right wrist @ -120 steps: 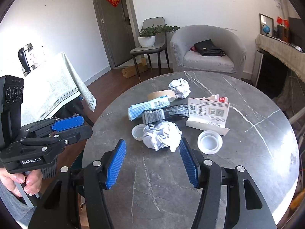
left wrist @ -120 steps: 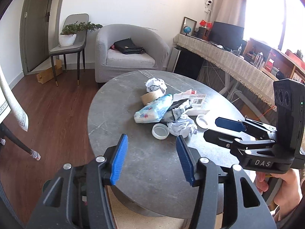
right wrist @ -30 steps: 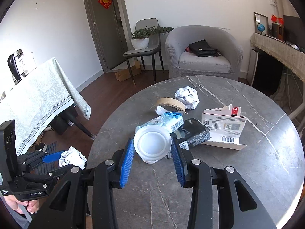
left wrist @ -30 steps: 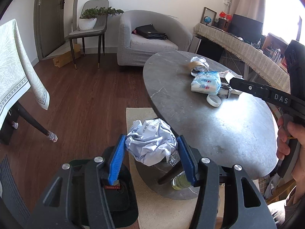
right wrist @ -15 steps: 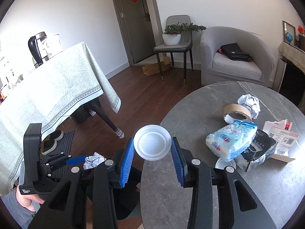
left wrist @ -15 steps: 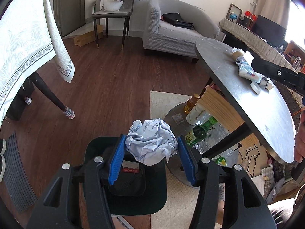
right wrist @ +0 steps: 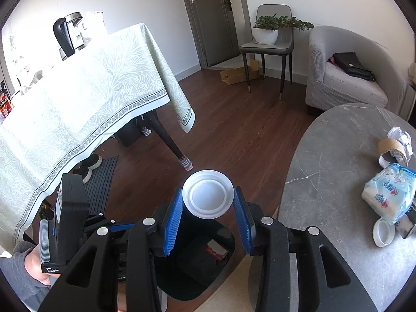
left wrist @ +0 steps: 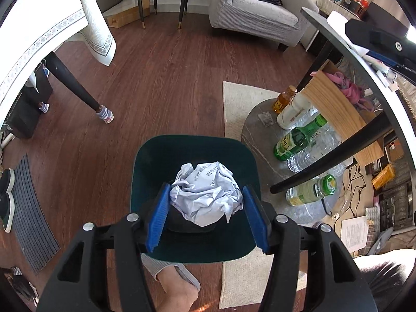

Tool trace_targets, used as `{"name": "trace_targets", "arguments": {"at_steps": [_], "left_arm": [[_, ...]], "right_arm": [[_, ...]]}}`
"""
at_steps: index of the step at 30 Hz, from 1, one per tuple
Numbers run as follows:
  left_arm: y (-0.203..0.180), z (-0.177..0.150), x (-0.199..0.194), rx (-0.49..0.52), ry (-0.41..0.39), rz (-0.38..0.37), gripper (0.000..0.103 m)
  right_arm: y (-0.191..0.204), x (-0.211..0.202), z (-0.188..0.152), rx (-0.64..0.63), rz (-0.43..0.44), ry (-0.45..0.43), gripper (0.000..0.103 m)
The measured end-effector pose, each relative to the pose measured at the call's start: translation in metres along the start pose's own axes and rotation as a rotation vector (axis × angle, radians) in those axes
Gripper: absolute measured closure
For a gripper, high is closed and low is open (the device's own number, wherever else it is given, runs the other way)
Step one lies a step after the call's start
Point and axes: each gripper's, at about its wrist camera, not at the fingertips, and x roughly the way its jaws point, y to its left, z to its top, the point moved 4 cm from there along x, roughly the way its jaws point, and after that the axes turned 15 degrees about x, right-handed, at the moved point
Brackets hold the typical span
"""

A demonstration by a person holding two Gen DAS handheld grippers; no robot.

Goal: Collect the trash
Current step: 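Release the paper and lid into the green bin with both grippers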

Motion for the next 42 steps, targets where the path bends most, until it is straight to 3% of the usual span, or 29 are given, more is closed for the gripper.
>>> {"name": "trace_targets", "arguments": {"at_steps": [4,11,25,42], "left_arm": [[0.007,-0.009,0.005,-0.008,0.032,-0.010,0.038],[0.018,-0.015,-0.003,-0.014,0.011,-0.001,0.041],[0.040,0.004,-0.054,-0.073,-0.171,0.003,0.063],[0.040,0.031,-0.102,-0.110,-0.335,-0.015,0.071]], "right_arm": [[0.013,0.016,-0.004,-0.002,0.026,0.038,0.063],[0.030,0.048,-0.016,-0.029,0.019,0.116,0.063],[0.042,0.097,-0.045,-0.063,-0.029,0.254,0.063],[0.024,0.135,-0.100,-0.134,-0.155,0.436,0.063]]}}
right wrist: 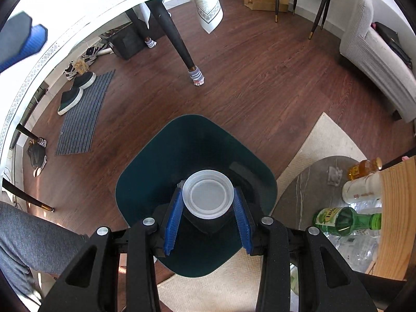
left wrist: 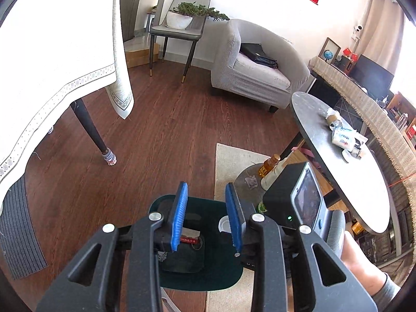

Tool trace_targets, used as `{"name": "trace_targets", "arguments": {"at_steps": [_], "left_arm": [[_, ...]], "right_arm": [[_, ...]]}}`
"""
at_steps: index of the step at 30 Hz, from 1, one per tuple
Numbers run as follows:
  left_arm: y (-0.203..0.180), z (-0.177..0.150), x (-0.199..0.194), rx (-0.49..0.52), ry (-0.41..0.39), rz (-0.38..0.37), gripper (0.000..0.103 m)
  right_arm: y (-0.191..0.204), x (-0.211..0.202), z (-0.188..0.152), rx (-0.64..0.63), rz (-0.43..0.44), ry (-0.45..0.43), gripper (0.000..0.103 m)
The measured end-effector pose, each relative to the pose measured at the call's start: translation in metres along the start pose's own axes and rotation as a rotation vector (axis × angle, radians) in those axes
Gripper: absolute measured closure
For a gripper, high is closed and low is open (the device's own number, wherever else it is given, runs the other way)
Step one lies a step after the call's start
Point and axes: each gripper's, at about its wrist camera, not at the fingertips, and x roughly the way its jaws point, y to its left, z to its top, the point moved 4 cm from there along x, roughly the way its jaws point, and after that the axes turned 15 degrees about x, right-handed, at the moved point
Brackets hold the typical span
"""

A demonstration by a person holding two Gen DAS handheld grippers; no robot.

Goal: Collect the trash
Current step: 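Release the paper and lid into the green bin with both grippers, then move both grippers back to the table toward the blue-white package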

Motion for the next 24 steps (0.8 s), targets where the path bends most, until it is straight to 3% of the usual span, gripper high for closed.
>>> {"name": "trace_targets", "arguments": {"at_steps": [4,6,12,21,24], "left_arm": [[0.001,0.007,-0.006,-0.020,-0.025,-0.002,0.071],[0.004,0.010,-0.008,-0.027,-0.037,0.000,0.071],[0.003,0.019,-0.014,-0.044,-0.066,-0.001,0.071],[-0.008,0.040,-0.024,-0.046,-0.134,0.003,0.071],[-0.013,0.047,-0.025,-0.054,-0.156,0.006,0.070]], "right_arm": [[0.001,0.019,-0.008,-0.012,-0.021,0.066,0.060],[0.001,0.026,-0.014,-0.021,-0.033,0.089,0.048],[-0.003,0.028,-0.024,-0.026,-0.035,0.108,0.048],[-0.004,-0.034,-0.016,-0.028,0.057,-0.056,0.049],[-0.009,-0.065,-0.010,-0.019,0.087,-0.138,0.056]]}}
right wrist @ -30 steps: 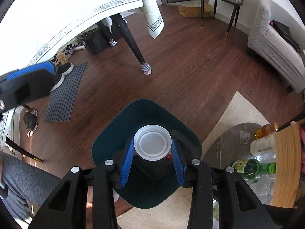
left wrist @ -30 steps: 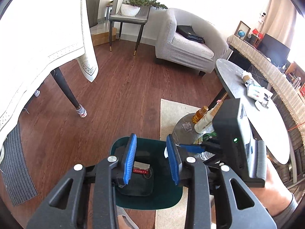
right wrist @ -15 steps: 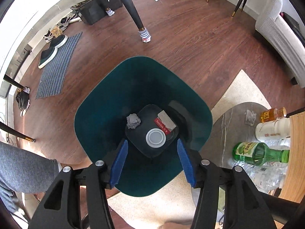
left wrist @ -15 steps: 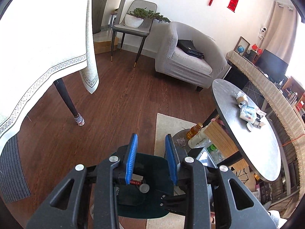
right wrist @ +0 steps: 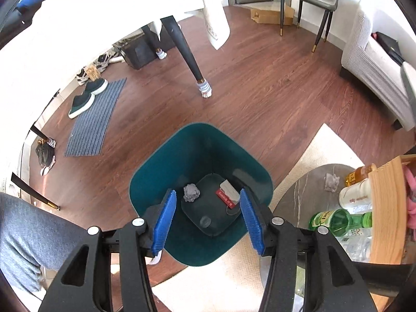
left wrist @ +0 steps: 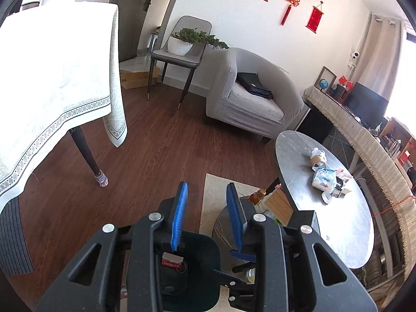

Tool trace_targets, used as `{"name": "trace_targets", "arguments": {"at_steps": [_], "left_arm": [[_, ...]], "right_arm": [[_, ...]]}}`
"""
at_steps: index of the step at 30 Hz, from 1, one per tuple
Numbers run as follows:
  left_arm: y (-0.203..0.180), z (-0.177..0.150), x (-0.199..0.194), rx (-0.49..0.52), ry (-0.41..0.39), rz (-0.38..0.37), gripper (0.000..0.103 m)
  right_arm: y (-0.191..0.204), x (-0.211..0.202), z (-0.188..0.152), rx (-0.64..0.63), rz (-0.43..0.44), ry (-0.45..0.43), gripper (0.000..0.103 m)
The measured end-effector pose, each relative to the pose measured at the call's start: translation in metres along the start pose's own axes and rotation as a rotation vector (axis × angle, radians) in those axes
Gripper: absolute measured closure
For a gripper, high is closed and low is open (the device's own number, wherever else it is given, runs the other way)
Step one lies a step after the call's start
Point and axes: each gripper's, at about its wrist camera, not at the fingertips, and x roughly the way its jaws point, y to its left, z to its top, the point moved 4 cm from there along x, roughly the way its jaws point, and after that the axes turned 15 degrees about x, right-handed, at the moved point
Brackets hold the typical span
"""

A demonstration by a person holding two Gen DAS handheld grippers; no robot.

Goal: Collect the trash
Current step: 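Move both grippers back to the table toward the blue-white package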

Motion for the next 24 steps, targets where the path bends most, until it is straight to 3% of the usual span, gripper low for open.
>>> {"name": "trace_targets", "arguments": {"at_steps": [7,14,24], "left_arm": [[-0.028,0.016,0.004,0.018,-0.041,-0.020,0.064],[-0.072,0.026,0.015,0.078,-0.052,-0.062,0.058],[-0.141,0.034,0.057,0.149,-0.021,-0.195,0.047]], "right_arm": [[-0.023,-0.073,0.019,0.053,0.027,-0.187,0.061],[-0.074,-0.127,0.025,0.149,0.015,-0.305,0.062],[-0.156,-0.186,0.022,0.308,-0.031,-0.449,0.062]]}}
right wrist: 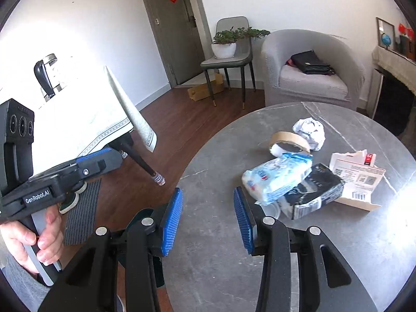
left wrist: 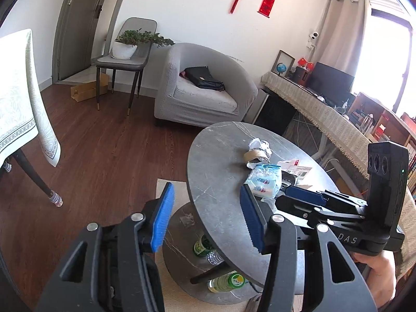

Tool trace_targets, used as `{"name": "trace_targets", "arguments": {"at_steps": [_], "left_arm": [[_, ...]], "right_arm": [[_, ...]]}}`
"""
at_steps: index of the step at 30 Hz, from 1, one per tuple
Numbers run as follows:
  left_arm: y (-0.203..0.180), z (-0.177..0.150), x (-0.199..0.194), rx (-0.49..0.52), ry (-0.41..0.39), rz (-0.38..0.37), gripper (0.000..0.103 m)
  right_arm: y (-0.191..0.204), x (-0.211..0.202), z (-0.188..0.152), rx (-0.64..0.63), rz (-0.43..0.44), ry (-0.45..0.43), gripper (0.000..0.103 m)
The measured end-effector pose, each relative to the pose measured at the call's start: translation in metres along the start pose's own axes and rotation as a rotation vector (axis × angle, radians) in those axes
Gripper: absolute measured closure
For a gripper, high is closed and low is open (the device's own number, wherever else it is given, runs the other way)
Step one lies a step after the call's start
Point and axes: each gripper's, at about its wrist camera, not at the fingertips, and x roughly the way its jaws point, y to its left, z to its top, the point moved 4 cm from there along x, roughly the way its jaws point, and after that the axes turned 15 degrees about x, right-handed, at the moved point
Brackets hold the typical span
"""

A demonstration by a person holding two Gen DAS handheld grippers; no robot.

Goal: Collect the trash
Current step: 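Move both grippers back to the table toward the blue-white package, then close the left gripper on the blue-white wrapped package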

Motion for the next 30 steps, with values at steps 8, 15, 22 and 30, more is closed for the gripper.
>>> {"name": "trace_targets", "arguments": {"at_steps": [8,15,22,30], "left_arm": [[-0.031,0.004,0.053,0.020,0.058,-0.082,0.039],[-0.051,0.012,0.087,0.057,0.087,-0.108,0.035],[-0.076,0.017,0.107,0.170,0.107,-0.059,0.038],[-0.098,0.022,0.133,0.186,0.120,-0.084,0.051]], "right_arm": [[-0.051,-0.020,0.010,0.030,-0.062,-0.020,0.062],[-0.094,-0.023,0.020,0.099,-0.111,-0.028,0.051],[-0.115,-0.026,0.013,0.179,-0.100,-0.020,0.050],[-0.120,-0.028,0.008,0.191,-0.090,-0.011,0.049]]}}
